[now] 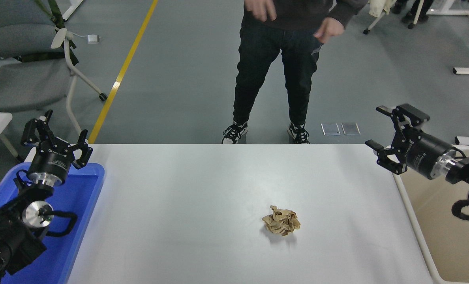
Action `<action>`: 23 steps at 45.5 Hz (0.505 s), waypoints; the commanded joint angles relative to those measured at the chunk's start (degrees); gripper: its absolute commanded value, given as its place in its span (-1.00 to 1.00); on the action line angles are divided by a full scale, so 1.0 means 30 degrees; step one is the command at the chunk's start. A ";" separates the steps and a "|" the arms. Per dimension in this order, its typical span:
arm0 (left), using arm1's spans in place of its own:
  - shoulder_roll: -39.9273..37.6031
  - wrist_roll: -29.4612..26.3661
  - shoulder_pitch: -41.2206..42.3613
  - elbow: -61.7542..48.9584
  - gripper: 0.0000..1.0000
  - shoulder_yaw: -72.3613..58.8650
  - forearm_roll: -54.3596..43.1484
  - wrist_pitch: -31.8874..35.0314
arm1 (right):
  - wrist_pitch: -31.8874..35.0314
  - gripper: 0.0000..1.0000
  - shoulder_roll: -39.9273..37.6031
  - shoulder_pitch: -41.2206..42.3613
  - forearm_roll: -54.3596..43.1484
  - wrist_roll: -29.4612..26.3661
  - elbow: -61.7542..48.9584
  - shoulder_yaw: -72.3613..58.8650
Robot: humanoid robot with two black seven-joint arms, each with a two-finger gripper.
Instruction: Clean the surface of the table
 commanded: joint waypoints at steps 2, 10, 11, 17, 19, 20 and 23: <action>0.0000 -0.0001 -0.0001 0.0008 1.00 0.0000 0.0000 0.0017 | -0.0223 0.97 -0.1907 0.2772 -0.3308 -0.2707 0.3790 -0.4210; 0.0000 -0.0001 -0.0001 0.0008 1.00 0.0000 0.0000 0.0017 | -0.0398 0.97 -0.1644 0.6022 -0.6529 -0.2796 0.4200 -0.8458; 0.0000 -0.0001 -0.0001 0.0008 1.00 0.0000 0.0000 0.0017 | -0.0544 0.97 -0.1585 0.6374 -0.6736 -0.2796 0.4288 -0.8869; 0.0000 -0.0001 -0.0001 0.0008 1.00 0.0000 0.0000 -0.0012 | -0.0897 0.97 0.0082 0.8630 -0.6914 -0.2855 0.4230 -1.1067; 0.0000 -0.0001 -0.0001 0.0008 1.00 0.0000 0.0000 0.0017 | -0.0926 0.97 0.0697 0.9334 -0.6972 -0.2826 0.4114 -1.1886; 0.0000 -0.0001 -0.0001 -0.0021 1.00 0.0000 0.0000 0.0017 | -0.0984 0.97 0.1107 0.9656 -0.6915 -0.2826 0.3939 -1.2326; 0.0000 -0.0001 -0.0001 0.0008 1.00 0.0000 0.0000 -0.0012 | -0.1014 0.97 0.2337 1.0448 -0.6885 -0.2855 0.3208 -1.3382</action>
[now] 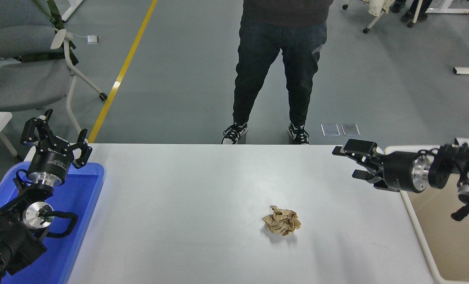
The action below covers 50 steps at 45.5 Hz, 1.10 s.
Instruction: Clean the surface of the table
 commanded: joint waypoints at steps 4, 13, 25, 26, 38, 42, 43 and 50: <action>0.0000 0.0000 0.0000 0.0011 1.00 0.0000 0.0000 0.0016 | -0.0451 0.97 0.4003 0.3820 -0.1003 -0.0293 -0.1522 -0.5005; 0.0000 0.0000 0.0000 0.0011 1.00 0.0000 0.0000 0.0016 | -0.0480 0.97 0.6669 0.4259 -0.1383 -0.0381 -0.2548 -0.6761; 0.0000 0.0000 -0.0029 0.0011 1.00 0.0000 0.0000 -0.0013 | -0.2470 0.95 0.9425 0.3881 -0.6040 -0.1289 -0.3427 -0.9721; 0.0000 0.0000 0.0000 -0.0018 1.00 0.0000 0.0000 -0.0013 | -0.2704 0.95 0.9601 0.3705 -0.6245 -0.1318 -0.3602 -0.9810; 0.0000 0.0000 -0.0029 -0.0019 1.00 0.0000 0.0000 -0.0013 | -0.5605 0.95 1.0686 0.1712 -0.9176 -0.1289 -0.5069 -0.9898; 0.0000 0.0000 -0.0029 -0.0018 1.00 0.0000 0.0000 -0.0013 | -0.6016 0.95 1.0687 0.1448 -0.9206 -0.1289 -0.5274 -0.9898; 0.0000 0.0000 -0.0029 0.0010 1.00 0.0000 0.0000 -0.0013 | -0.6133 0.95 1.0715 0.1447 -0.9206 -0.1289 -0.5361 -0.9898; 0.0000 0.0000 0.0000 0.0011 1.00 0.0000 0.0000 -0.0013 | -0.6310 0.95 1.0774 0.1155 -0.9206 -0.1289 -0.5684 -0.9898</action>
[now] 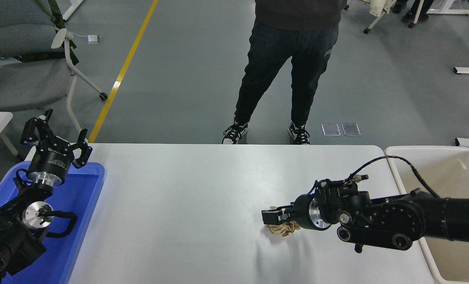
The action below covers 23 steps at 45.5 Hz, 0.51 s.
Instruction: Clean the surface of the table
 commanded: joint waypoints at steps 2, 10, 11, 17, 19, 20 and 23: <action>0.0000 0.0000 0.0024 0.0009 1.00 0.0000 0.0000 0.0002 | -0.1100 0.95 0.0593 -0.0911 -0.0851 -0.0046 -0.0908 -0.0205; 0.0000 0.0000 0.0024 0.0009 1.00 0.0000 0.0000 0.0002 | -0.1364 0.96 0.0945 -0.1468 -0.0822 -0.0017 -0.1553 -0.0118; 0.0000 0.0000 0.0024 0.0009 1.00 0.0000 0.0000 0.0002 | -0.1364 0.96 0.0946 -0.1555 -0.0822 -0.0017 -0.1553 -0.0117; 0.0000 0.0000 -0.0005 0.0009 1.00 0.0000 0.0000 0.0002 | -0.1364 0.97 0.0916 -0.1995 -0.0851 -0.0017 -0.1553 -0.0147; 0.0000 0.0000 0.0024 0.0009 1.00 0.0000 0.0000 0.0002 | -0.1393 0.97 0.0916 -0.2112 -0.0851 0.0012 -0.1582 -0.0147; 0.0000 0.0000 0.0024 0.0009 1.00 0.0000 0.0000 0.0002 | -0.1422 0.97 0.0916 -0.2142 -0.0851 0.0013 -0.1640 -0.0118; 0.0000 0.0000 0.0023 0.0009 1.00 0.0000 0.0000 0.0002 | -0.1451 0.97 0.0916 -0.2318 -0.0851 0.0042 -0.1933 0.0000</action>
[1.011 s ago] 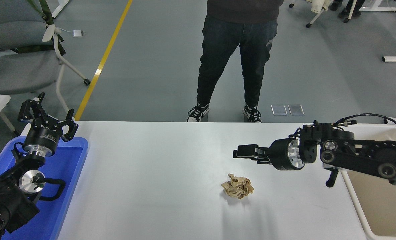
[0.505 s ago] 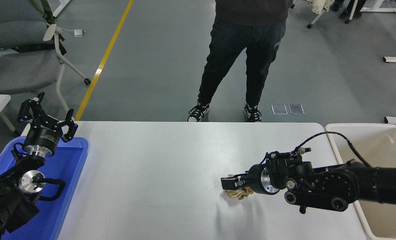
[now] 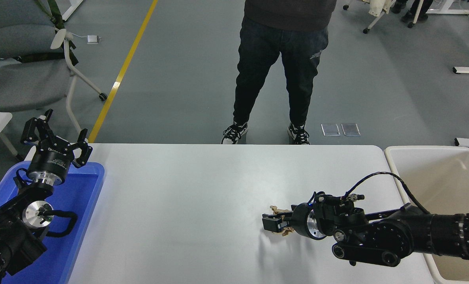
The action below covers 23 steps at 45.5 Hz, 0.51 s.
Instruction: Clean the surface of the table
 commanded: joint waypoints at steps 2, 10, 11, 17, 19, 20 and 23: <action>0.0000 0.0000 -0.0020 -0.0023 1.00 0.0000 -0.0001 0.0002 | -0.0302 0.96 0.0109 -0.0757 -0.0079 0.0082 -0.0663 0.0136; 0.0000 0.0000 -0.0020 0.0006 1.00 0.0000 -0.0001 0.0002 | -0.1766 0.77 0.0138 -0.1138 -0.0079 0.0200 -0.0810 -0.0127; 0.0000 0.0000 -0.0020 0.0006 1.00 0.0000 -0.0001 0.0002 | -0.1825 0.72 0.0138 -0.1168 -0.0108 0.0229 -0.0839 -0.0127; 0.0000 0.0000 0.0009 0.0006 1.00 0.0000 -0.0001 0.0002 | -0.1884 0.07 0.0109 -0.1285 -0.0488 0.0346 -0.0839 -0.0127; 0.0000 0.0000 -0.0020 -0.0023 1.00 0.0000 -0.0001 0.0002 | -0.1884 -0.01 0.0138 -0.1314 -0.0635 0.0433 -0.0839 -0.0127; 0.0000 0.0000 0.0009 0.0006 1.00 0.0000 -0.0001 0.0002 | -0.1884 -0.01 0.0138 -0.1314 -0.0751 0.0463 -0.0839 -0.0127; 0.0000 0.0000 0.0009 0.0006 1.00 0.0000 -0.0001 0.0002 | -0.1884 -0.01 0.0138 -0.1402 -0.0986 0.0493 -0.0839 -0.0127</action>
